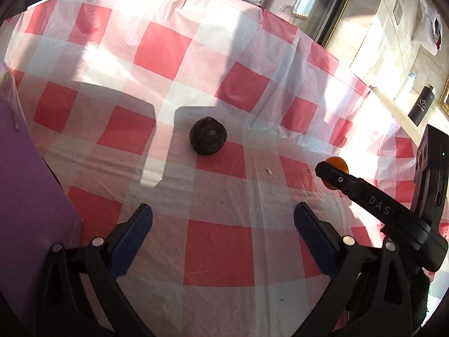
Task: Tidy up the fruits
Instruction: 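Grasp the small orange with the right tool while the left tool grasps the plum, then carry the plum and orange into the white box and open both tools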
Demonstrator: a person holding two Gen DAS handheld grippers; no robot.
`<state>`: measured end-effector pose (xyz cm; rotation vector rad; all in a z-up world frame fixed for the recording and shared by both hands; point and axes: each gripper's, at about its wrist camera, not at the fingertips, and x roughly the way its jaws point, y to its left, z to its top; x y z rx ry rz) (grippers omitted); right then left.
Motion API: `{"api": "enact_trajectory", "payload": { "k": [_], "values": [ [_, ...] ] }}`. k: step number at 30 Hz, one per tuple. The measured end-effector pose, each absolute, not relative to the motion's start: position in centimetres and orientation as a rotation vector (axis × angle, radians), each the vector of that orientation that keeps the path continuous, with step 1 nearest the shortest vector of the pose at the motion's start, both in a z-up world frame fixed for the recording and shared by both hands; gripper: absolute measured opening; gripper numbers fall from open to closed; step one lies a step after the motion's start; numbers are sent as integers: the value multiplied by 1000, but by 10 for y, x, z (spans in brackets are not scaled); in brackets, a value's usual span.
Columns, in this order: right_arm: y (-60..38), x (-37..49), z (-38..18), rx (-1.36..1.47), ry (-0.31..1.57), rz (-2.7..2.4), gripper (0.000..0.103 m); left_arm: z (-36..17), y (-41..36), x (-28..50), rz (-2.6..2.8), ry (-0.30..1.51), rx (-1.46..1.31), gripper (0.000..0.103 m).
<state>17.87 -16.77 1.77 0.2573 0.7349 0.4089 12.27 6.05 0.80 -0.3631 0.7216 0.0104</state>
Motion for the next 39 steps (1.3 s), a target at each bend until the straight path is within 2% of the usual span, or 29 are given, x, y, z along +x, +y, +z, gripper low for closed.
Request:
{"api": "enact_trajectory", "payload": {
  "k": [5,12,18,20,21,22,25,26,39],
  "values": [
    [-221,162,15,522,597,325,36,9,60,122,5,716,-378,101],
    [-229,166,21,574,543,321,36,13,51,135,64,736,-350,101],
    [-223,169,19,584,537,331,37,16,54,200,181,788,-267,99],
    [-223,169,18,584,539,336,37,14,58,221,205,821,-266,85],
    [-222,169,18,582,542,340,37,10,59,231,211,850,-258,74],
    [-222,170,18,581,544,342,37,9,58,236,227,850,-226,73],
    [-222,170,18,581,545,344,37,7,53,239,235,848,-166,59],
    [-222,170,18,581,545,345,37,8,52,235,227,842,-157,40],
    [-221,169,17,568,547,357,37,20,42,59,-20,625,-362,40]
  ]
}}
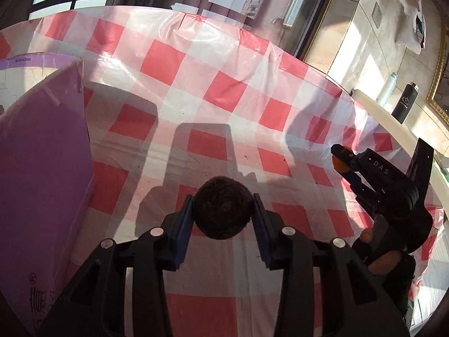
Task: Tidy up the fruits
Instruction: 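Carry the plum and orange into the white box and open both tools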
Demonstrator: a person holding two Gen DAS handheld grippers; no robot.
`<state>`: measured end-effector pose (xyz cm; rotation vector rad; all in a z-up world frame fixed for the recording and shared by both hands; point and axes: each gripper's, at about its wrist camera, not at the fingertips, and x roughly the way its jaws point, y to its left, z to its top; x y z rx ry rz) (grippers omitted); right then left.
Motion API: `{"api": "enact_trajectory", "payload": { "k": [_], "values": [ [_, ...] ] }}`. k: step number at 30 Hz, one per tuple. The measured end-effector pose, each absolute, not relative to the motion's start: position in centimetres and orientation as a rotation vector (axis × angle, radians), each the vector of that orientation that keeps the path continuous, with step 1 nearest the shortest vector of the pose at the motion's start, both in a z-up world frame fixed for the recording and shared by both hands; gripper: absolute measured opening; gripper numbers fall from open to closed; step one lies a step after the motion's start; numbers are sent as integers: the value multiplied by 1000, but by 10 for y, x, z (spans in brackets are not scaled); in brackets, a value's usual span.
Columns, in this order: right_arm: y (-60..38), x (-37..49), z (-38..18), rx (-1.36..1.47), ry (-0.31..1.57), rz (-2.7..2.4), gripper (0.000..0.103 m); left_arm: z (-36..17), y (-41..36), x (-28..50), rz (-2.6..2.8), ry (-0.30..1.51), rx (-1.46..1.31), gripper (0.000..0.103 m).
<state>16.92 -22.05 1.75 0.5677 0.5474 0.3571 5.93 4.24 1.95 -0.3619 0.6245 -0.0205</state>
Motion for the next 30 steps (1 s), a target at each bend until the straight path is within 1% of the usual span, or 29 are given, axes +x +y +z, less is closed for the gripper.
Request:
{"api": "enact_trajectory", "payload": {
  "k": [4,9,21,27,30],
  "values": [
    [-220,169,18,563,548,360,37,23,42,51,-63,595,-391,40],
    [-219,170,17,558,553,362,37,16,52,51,-85,616,-456,40],
    [-219,174,17,559,560,371,37,13,52,62,-90,646,-473,40],
    [-214,176,18,547,601,328,37,15,55,61,-84,634,-501,40],
    [-210,157,19,547,623,319,37,16,58,56,-74,620,-522,40]
  ]
}}
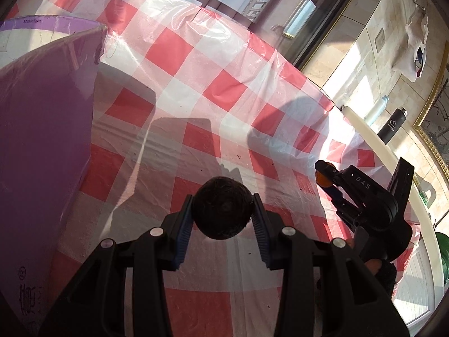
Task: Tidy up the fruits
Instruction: 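Carry the plum and orange into the white box and open both tools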
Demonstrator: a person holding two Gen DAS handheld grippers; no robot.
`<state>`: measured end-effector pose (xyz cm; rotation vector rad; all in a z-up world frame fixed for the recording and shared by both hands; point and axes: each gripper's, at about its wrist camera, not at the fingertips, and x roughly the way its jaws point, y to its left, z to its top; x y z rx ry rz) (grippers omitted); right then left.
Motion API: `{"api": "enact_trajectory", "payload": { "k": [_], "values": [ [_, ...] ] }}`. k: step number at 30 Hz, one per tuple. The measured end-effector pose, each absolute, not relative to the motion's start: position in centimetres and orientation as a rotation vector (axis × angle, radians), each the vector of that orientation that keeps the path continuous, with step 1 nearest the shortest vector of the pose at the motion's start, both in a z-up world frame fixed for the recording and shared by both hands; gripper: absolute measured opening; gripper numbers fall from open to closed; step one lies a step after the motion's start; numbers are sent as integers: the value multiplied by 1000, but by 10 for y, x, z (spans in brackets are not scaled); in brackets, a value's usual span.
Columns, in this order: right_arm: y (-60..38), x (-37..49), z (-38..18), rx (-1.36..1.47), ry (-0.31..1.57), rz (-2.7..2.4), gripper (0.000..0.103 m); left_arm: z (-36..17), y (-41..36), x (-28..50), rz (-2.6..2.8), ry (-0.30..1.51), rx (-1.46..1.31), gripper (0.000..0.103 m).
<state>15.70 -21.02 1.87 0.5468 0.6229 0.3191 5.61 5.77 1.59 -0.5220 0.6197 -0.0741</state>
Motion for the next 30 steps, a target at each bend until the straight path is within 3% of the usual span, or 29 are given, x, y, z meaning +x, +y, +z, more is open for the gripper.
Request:
{"api": "enact_trajectory", "payload": {
  "k": [9,13,19,24,30],
  "values": [
    [-206,13,14,603,607,366,37,13,48,59,-18,684,-459,40],
    [-213,-26,16,559,626,367,37,21,26,19,-54,655,-429,40],
    [-215,-50,26,547,623,397,37,75,4,-81,-126,448,-380,40],
    [-165,-66,60,470,572,539,37,145,43,-145,-10,227,-317,41],
    [-69,-97,102,315,506,796,37,182,116,-176,259,261,-186,41]
  ]
}}
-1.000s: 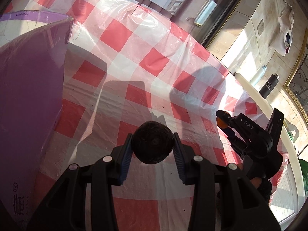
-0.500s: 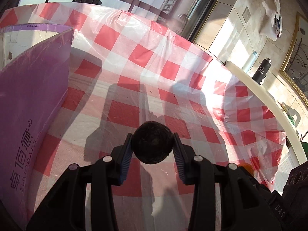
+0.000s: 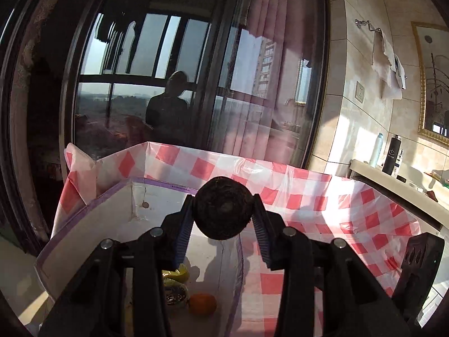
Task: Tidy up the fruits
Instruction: 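Carry the plum and orange into the white box and open both tools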
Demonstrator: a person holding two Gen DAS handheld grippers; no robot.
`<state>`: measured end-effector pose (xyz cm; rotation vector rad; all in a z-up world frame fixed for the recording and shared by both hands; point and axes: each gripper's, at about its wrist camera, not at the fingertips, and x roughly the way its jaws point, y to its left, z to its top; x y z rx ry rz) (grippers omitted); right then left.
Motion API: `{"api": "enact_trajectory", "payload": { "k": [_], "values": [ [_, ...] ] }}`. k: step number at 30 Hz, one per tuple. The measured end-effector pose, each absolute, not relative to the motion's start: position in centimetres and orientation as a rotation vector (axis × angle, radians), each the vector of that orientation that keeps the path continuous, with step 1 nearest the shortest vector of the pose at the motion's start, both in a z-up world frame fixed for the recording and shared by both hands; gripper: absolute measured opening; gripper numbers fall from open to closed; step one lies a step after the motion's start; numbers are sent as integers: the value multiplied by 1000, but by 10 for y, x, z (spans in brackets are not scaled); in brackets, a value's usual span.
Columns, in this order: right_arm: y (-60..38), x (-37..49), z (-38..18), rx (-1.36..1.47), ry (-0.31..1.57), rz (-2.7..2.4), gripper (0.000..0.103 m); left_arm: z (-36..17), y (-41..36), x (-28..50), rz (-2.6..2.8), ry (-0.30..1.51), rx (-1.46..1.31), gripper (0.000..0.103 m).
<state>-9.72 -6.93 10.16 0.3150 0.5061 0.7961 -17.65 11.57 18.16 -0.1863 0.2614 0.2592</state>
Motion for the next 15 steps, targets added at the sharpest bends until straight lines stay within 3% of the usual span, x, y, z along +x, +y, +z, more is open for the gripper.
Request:
{"api": "enact_trajectory", "payload": {
  "k": [7,15],
  "values": [
    [27,-117,121,139,515,926,37,163,210,-168,422,497,-145,41],
    [103,-112,96,-240,730,857,37,115,243,-127,383,740,-139,41]
  ]
}}
